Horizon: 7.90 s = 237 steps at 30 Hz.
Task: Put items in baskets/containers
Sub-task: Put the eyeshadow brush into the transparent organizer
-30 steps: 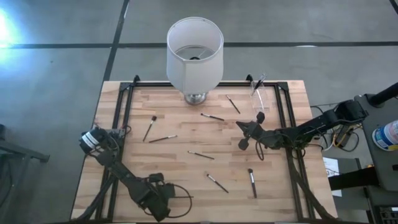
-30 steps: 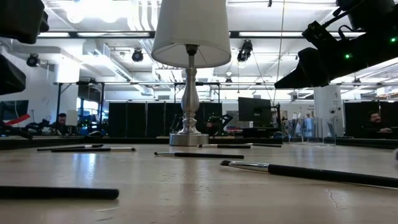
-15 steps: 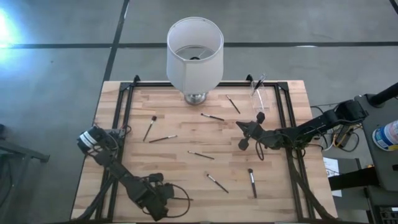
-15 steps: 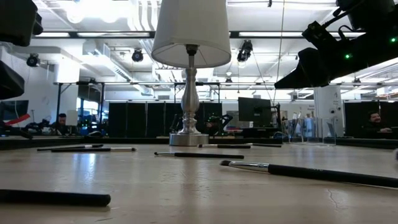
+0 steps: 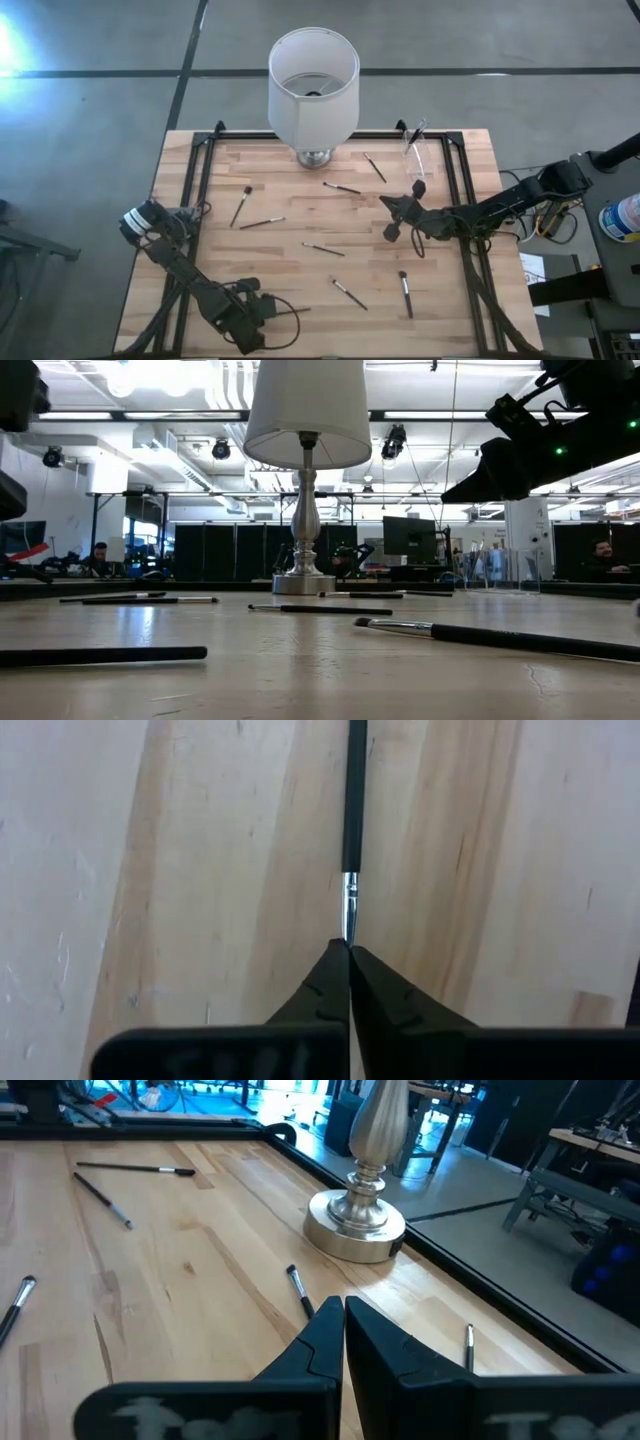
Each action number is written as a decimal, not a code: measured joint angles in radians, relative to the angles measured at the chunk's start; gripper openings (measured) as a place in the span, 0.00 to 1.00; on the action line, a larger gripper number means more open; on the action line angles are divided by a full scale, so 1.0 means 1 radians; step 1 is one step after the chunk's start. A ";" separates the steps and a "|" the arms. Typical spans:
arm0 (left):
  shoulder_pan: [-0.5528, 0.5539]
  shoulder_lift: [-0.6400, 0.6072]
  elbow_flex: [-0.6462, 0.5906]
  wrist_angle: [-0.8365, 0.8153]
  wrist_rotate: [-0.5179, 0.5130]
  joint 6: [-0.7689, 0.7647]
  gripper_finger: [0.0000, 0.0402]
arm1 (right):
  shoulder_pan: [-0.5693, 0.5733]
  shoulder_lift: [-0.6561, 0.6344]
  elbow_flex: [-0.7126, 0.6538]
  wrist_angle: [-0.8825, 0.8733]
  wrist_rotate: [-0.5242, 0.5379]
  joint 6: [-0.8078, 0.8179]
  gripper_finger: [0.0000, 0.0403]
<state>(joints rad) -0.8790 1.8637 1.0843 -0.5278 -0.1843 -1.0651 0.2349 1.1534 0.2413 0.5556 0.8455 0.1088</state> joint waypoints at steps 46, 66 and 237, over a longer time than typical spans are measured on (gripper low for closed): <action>0.373 -0.112 -0.133 0.336 -0.305 0.597 0.00 | 0.077 0.436 0.475 -0.322 -0.618 0.125 0.49; 0.395 -0.113 -0.130 0.386 -0.301 0.643 0.00 | 0.077 0.484 0.475 -0.299 -0.690 0.184 0.31; 0.639 -0.239 -0.468 2.029 0.047 1.168 0.02 | 0.105 0.695 0.470 0.970 -0.325 -0.419 0.08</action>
<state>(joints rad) -0.2398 1.6250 0.6164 1.5009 -0.1368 0.1032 0.3394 1.8485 0.7110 1.5258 0.5210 -0.3099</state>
